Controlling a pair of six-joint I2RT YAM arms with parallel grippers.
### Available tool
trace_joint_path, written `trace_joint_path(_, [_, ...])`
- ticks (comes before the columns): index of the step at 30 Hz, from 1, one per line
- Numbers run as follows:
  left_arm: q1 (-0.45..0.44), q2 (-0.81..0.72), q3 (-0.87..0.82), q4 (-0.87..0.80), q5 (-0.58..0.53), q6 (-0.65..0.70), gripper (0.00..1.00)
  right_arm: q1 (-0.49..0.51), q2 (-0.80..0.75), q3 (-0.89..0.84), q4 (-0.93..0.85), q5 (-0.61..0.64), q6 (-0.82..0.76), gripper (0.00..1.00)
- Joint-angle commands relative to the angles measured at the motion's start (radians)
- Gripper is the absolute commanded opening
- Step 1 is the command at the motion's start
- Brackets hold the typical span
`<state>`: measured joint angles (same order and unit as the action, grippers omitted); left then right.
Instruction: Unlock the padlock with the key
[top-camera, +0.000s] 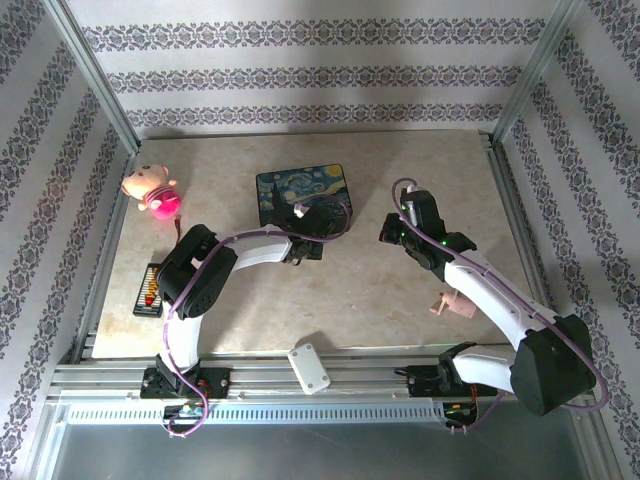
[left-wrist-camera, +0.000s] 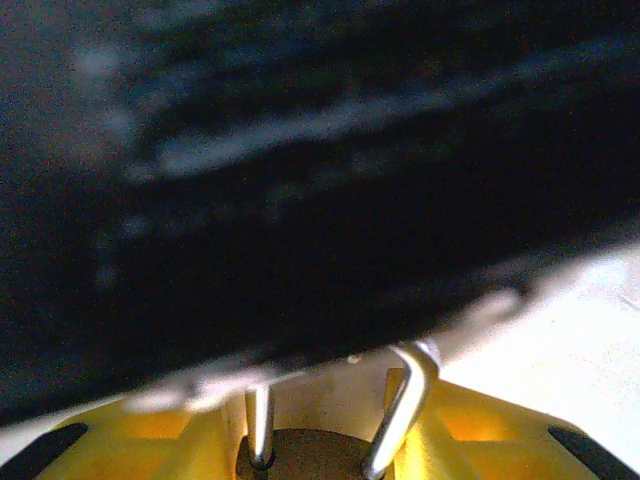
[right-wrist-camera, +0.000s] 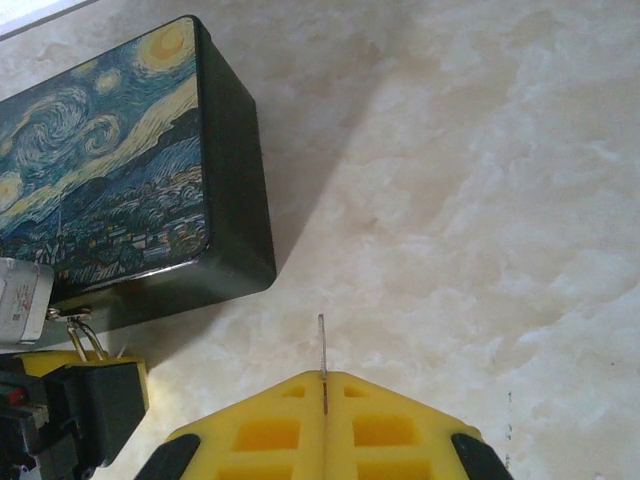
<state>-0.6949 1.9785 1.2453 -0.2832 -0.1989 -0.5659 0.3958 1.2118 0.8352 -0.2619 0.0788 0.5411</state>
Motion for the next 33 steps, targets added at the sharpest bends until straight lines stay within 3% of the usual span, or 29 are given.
trace_joint_path(1, [-0.011, -0.018, -0.004, -0.014, 0.001, -0.020, 0.39, 0.012, 0.003, 0.006, -0.002, 0.026, 0.008, 0.00])
trace_joint_path(9, [-0.008, -0.026, 0.025, -0.060, 0.123, -0.123, 0.35, 0.014, 0.002, -0.076, 0.072, -0.018, 0.035, 0.00])
trace_joint_path(15, [0.000, -0.020, 0.068, -0.093, 0.257, -0.222, 0.33, 0.014, -0.006, -0.223, 0.239, -0.108, 0.079, 0.00])
trace_joint_path(27, [0.032, -0.005, 0.127, -0.134, 0.346, -0.256, 0.33, 0.026, 0.026, -0.387, 0.456, -0.306, 0.091, 0.00])
trace_joint_path(33, [0.052, 0.000, 0.114, -0.067, 0.411, -0.328, 0.34, 0.057, 0.078, -0.431, 0.611, -0.375, 0.079, 0.00])
